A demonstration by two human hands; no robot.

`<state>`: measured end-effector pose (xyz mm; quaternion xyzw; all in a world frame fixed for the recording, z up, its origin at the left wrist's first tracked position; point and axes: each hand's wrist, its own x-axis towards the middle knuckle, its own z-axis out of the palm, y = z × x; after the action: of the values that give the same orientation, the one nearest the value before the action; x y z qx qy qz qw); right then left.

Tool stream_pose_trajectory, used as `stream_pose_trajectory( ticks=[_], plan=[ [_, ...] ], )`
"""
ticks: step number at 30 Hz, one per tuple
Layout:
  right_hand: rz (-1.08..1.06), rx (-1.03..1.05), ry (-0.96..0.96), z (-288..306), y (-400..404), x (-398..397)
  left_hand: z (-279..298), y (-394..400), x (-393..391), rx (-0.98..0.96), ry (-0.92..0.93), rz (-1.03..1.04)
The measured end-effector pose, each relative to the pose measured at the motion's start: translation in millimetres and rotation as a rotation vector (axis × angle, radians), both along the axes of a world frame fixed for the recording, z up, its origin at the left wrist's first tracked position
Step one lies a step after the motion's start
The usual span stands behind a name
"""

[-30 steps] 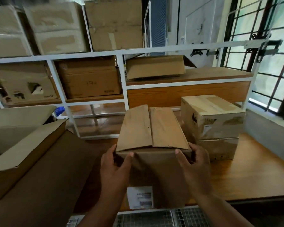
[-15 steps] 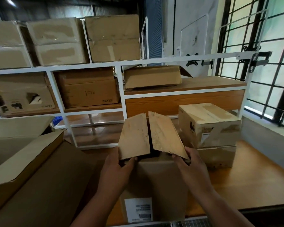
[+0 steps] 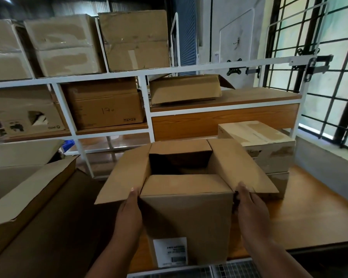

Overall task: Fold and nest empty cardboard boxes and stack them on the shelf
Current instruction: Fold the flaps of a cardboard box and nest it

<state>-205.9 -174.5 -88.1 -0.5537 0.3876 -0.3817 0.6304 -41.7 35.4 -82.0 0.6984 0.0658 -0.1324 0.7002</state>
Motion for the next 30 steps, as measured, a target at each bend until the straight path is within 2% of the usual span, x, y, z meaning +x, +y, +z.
stream_pose_trajectory(
  ticks=[4, 6, 8, 10, 11, 14, 17, 19, 24, 28, 30],
  plan=[
    [-0.076, -0.261, 0.140, -7, -1, -4, -13, 2, -1, -0.163, 0.107, -0.012],
    [-0.121, -0.500, 0.234, -13, 0, -8, -16, 3, -5, -0.214, 0.156, 0.006],
    [-0.122, -0.819, 0.206, -9, 9, -10, -19, 5, -6, -0.278, 0.196, 0.023],
    [-0.019, -1.074, 0.145, 6, 24, 3, -20, 7, -7, -0.297, 0.188, 0.015],
    [0.090, -1.136, 0.158, 17, 32, 16, -21, 7, -8, -0.303, 0.167, -0.006],
    [0.448, -1.052, 0.379, 63, 62, 66, -19, 5, -19, -0.305, 0.070, -0.055],
    [0.766, -0.725, 0.588, 82, 86, 125, -11, 4, -30, -0.327, 0.012, -0.118],
    [0.880, -0.550, 0.653, 78, 98, 156, -12, 6, -30, -0.306, 0.014, -0.179],
    [0.929, -0.790, 0.769, 72, 113, 181, -44, 19, -9, -0.020, -0.121, -0.269],
    [0.975, -0.865, 0.821, 74, 101, 180, -31, 42, -37, -0.021, -0.208, -0.436],
    [1.016, -0.880, 0.852, 76, 91, 175, -22, 47, -51, 0.047, -0.209, -0.547]
  ],
)
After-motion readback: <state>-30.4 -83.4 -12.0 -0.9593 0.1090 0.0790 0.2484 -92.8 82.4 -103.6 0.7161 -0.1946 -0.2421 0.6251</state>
